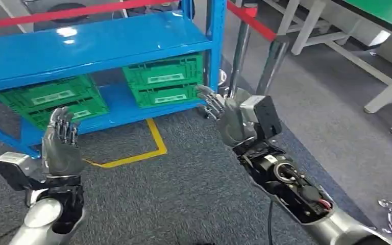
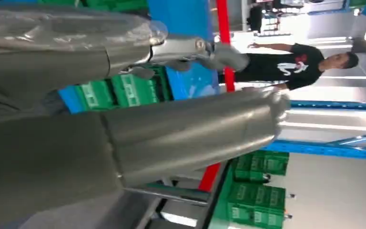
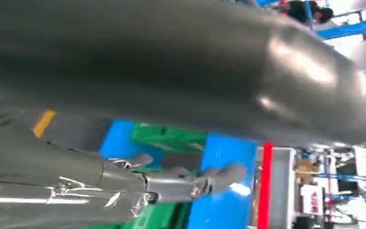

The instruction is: Take the parts from the cabinet and place them on the table.

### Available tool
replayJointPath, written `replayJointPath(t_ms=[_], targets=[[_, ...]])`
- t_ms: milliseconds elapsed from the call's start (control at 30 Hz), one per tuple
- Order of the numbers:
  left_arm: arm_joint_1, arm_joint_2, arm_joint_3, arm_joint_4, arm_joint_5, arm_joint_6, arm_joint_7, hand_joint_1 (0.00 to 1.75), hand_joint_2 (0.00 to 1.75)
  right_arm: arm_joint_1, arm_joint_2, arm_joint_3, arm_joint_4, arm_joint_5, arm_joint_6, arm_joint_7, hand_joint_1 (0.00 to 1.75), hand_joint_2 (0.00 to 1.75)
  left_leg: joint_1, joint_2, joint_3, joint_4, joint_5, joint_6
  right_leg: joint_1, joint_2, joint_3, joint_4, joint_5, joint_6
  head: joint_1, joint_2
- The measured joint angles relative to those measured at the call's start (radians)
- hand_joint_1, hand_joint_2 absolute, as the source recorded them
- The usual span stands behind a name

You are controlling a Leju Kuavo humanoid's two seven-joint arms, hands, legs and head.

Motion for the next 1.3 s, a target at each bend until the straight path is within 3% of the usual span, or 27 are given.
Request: replayJointPath(t_ms=[67, 100, 133, 167, 233, 267, 300, 333, 367, 400, 467, 533, 567, 600, 667, 700, 733, 767, 833, 867, 900, 1000, 1067, 1133, 1200, 1233, 1300], targets=[[-0.004, 0.0, 0.0, -0.002, -0.002, 0.0, -0.003, 0.0, 0.0, -0.005, -0.001, -0.006, -0.001, 0.0, -0.002, 0.0, 0.0, 0.0, 0.0, 0.03, -0.108, 0.192, 0.072, -0.03, -0.011, -0.001, 0.046, -0.005, -0.032, -0.001, 0.002, 0.0], [-0.003, 0.001, 0.0, -0.002, -0.001, 0.0, -0.003, 0.0, 0.0, -0.004, -0.001, -0.005, -0.001, 0.0, -0.001, 0.0, 0.0, 0.0, 0.01, 0.039, -0.18, 0.286, 0.076, -0.043, -0.014, -0.001, 0.072, -0.012, -0.052, -0.001, 0.0, 0.0], [0.002, 0.002, 0.0, 0.0, 0.0, 0.0, -0.002, 0.0, 0.0, -0.002, -0.001, -0.003, 0.0, 0.0, 0.001, 0.002, 0.0, 0.0, 0.023, 0.044, -0.246, 0.35, 0.038, -0.054, -0.017, -0.002, 0.1, -0.018, -0.073, 0.002, -0.002, 0.0], [0.004, 0.002, 0.0, 0.0, 0.0, 0.0, -0.002, 0.0, 0.0, -0.003, -0.001, -0.003, -0.001, 0.0, 0.001, 0.002, 0.0, 0.0, 0.035, 0.046, -0.301, 0.372, -0.029, -0.064, -0.023, -0.002, 0.136, -0.022, -0.098, 0.007, -0.002, 0.0], [0.004, 0.002, 0.0, 0.0, 0.0, 0.0, -0.002, 0.0, 0.0, -0.003, -0.001, -0.004, 0.0, 0.0, -0.001, 0.002, 0.0, 0.0, 0.052, 0.053, -0.352, 0.325, -0.131, -0.08, -0.036, -0.003, 0.209, -0.033, -0.144, 0.016, -0.003, 0.0], [0.004, 0.002, 0.0, 0.0, 0.0, 0.0, -0.002, 0.0, 0.0, -0.004, -0.001, -0.004, 0.0, 0.0, 0.0, 0.002, 0.0, 0.0, 0.059, 0.056, -0.355, 0.268, -0.133, -0.087, -0.043, -0.004, 0.252, -0.039, -0.164, 0.02, -0.003, 0.0], [0.004, 0.004, 0.0, 0.001, 0.001, 0.0, -0.002, 0.0, 0.0, -0.004, -0.001, -0.003, 0.0, 0.0, 0.0, 0.002, 0.0, 0.0, 0.063, 0.057, -0.349, 0.188, -0.088, -0.092, -0.047, -0.004, 0.282, -0.048, -0.187, 0.026, -0.006, 0.0], [0.003, 0.005, 0.0, 0.002, 0.001, 0.0, -0.002, 0.0, 0.0, -0.006, -0.001, -0.002, 0.0, 0.0, 0.0, 0.002, 0.0, 0.0, 0.067, 0.06, -0.344, 0.1, 0.016, -0.09, -0.05, -0.005, 0.308, -0.051, -0.21, 0.032, -0.015, 0.0], [0.003, 0.005, 0.0, 0.002, 0.002, 0.0, -0.002, 0.0, 0.0, -0.008, -0.001, -0.002, 0.0, 0.0, 0.0, 0.003, 0.0, 0.0, 0.069, 0.07, -0.338, 0.007, 0.205, -0.082, -0.053, -0.004, 0.329, -0.054, -0.231, 0.036, -0.023, 0.0], [0.003, 0.006, 0.0, 0.003, 0.002, 0.0, -0.002, 0.0, 0.0, -0.008, 0.0, 0.0, 0.001, 0.0, 0.001, 0.004, 0.0, 0.0, 0.068, 0.073, -0.332, -0.002, 0.269, -0.08, -0.051, 0.007, 0.364, -0.051, -0.25, 0.04, -0.025, 0.0], [-0.002, 0.005, 0.001, -0.003, 0.003, 0.001, -0.003, 0.0, 0.0, -0.016, 0.001, -0.001, -0.007, 0.0, 0.003, 0.002, 0.0, 0.0, 0.062, 0.074, -0.328, 0.033, 0.254, -0.072, -0.049, 0.0, 0.374, -0.081, -0.282, 0.05, -0.028, 0.0], [-0.014, 0.003, 0.002, -0.013, 0.003, 0.004, -0.006, 0.0, 0.0, -0.027, 0.002, -0.001, -0.018, 0.0, 0.006, 0.002, 0.0, 0.0, 0.063, 0.064, -0.317, 0.025, 0.247, -0.058, -0.047, -0.003, 0.41, -0.119, -0.281, 0.064, -0.028, 0.0], [-0.014, 0.002, 0.002, -0.014, 0.002, 0.006, -0.006, 0.0, 0.0, -0.026, 0.002, -0.002, -0.018, 0.0, 0.008, 0.001, 0.0, 0.0, 0.069, 0.058, -0.309, 0.017, 0.25, -0.048, -0.048, -0.004, 0.406, -0.1, -0.29, 0.064, -0.019, 0.0], [-0.014, 0.002, 0.002, -0.013, 0.003, 0.009, -0.006, 0.0, 0.0, -0.026, 0.002, -0.003, -0.017, 0.0, 0.009, 0.001, 0.0, 0.0, 0.067, 0.058, -0.303, 0.014, 0.242, -0.036, -0.045, -0.004, 0.367, -0.032, -0.331, 0.062, -0.01, 0.0], [-0.009, 0.002, 0.002, -0.013, 0.004, 0.01, -0.002, 0.0, 0.0, -0.024, 0.002, -0.002, -0.016, 0.0, 0.009, 0.001, 0.0, 0.0, 0.061, 0.056, -0.297, 0.015, 0.228, -0.026, -0.038, -0.004, 0.231, 0.176, -0.416, 0.061, 0.004, 0.0], [-0.007, 0.002, 0.002, -0.013, 0.004, 0.01, -0.002, 0.0, 0.0, -0.021, 0.002, -0.002, -0.016, 0.0, 0.009, 0.001, 0.0, 0.0, 0.056, 0.054, -0.295, 0.016, 0.222, -0.021, -0.036, -0.004, 0.17, 0.249, -0.427, 0.06, 0.01, 0.0], [-0.006, 0.002, 0.002, -0.013, 0.006, 0.01, 0.002, 0.0, 0.0, -0.018, 0.002, -0.002, -0.016, 0.003, 0.008, 0.001, 0.0, 0.0, 0.051, 0.051, -0.29, 0.019, 0.215, -0.019, -0.033, -0.004, 0.13, 0.273, -0.407, 0.057, 0.014, 0.0], [-0.005, 0.002, 0.002, -0.013, 0.007, 0.011, 0.002, 0.0, 0.0, -0.015, 0.002, -0.002, -0.016, 0.005, 0.008, 0.001, 0.0, 0.0, 0.046, 0.046, -0.283, 0.023, 0.206, -0.017, -0.03, -0.004, 0.115, 0.243, -0.353, 0.05, 0.019, 0.0], [-0.006, 0.002, 0.002, -0.013, 0.01, 0.01, 0.005, 0.0, 0.0, -0.015, 0.002, -0.004, -0.016, 0.006, 0.004, 0.002, 0.0, 0.0, 0.036, 0.038, -0.265, 0.033, 0.188, -0.016, -0.019, -0.003, 0.136, 0.078, -0.202, 0.027, 0.03, 0.0], [-0.006, 0.002, 0.002, -0.013, 0.01, 0.01, 0.005, 0.0, 0.0, -0.013, 0.001, -0.006, -0.016, 0.006, 0.003, 0.003, 0.0, 0.0, 0.036, 0.038, -0.261, 0.034, 0.183, -0.015, -0.013, 0.001, 0.146, 0.037, -0.159, 0.016, 0.031, 0.0], [-0.008, 0.002, 0.002, -0.012, 0.013, 0.01, 0.006, 0.0, 0.0, -0.011, 0.001, -0.007, -0.016, 0.006, -0.002, 0.006, 0.0, 0.0, 0.035, 0.036, -0.259, 0.033, 0.184, -0.019, -0.01, -0.001, 0.134, 0.04, -0.155, 0.013, 0.018, 0.0], [-0.007, 0.002, 0.002, -0.012, 0.016, 0.009, 0.007, 0.0, 0.0, -0.011, 0.001, -0.006, -0.017, 0.01, -0.005, 0.011, 0.0, 0.0, 0.043, 0.035, -0.266, 0.031, 0.19, -0.032, -0.004, 0.003, 0.135, 0.02, -0.15, 0.016, 0.028, 0.0], [-0.01, 0.004, 0.002, -0.012, 0.016, 0.009, 0.007, 0.0, 0.0, -0.012, 0.001, -0.007, -0.018, 0.016, -0.006, 0.013, 0.0, 0.0, 0.039, 0.036, -0.272, 0.042, 0.178, -0.043, -0.022, -0.005, 0.164, 0.0, -0.134, 0.014, 0.029, 0.0], [-0.014, 0.005, 0.002, -0.012, 0.017, 0.009, 0.006, 0.0, 0.0, -0.012, 0.001, -0.006, -0.018, 0.018, -0.006, 0.014, 0.0, 0.0, 0.045, 0.042, -0.326, 0.164, 0.107, -0.061, -0.027, -0.004, 0.165, -0.004, -0.129, 0.008, 0.011, 0.0], [-0.012, 0.005, 0.002, -0.012, 0.017, 0.009, 0.006, 0.0, 0.0, -0.009, 0.001, -0.005, -0.018, 0.019, -0.006, 0.015, 0.0, 0.0, 0.06, 0.048, -0.413, 0.341, 0.044, -0.074, -0.03, -0.006, 0.166, -0.004, -0.132, 0.01, -0.001, 0.0], [-0.011, 0.007, 0.002, -0.012, 0.017, 0.009, 0.006, 0.0, 0.0, -0.008, 0.001, -0.005, -0.018, 0.019, -0.006, 0.016, 0.0, 0.0, 0.067, 0.052, -0.438, 0.381, 0.041, -0.08, -0.033, -0.006, 0.166, -0.004, -0.135, 0.014, -0.002, 0.0], [-0.011, 0.009, 0.002, -0.012, 0.018, 0.009, 0.006, 0.0, 0.0, -0.007, 0.001, -0.005, -0.018, 0.019, -0.006, 0.016, 0.0, 0.0, 0.078, 0.056, -0.4, 0.295, 0.101, -0.088, -0.04, -0.006, 0.177, -0.003, -0.145, 0.025, -0.005, 0.0]])
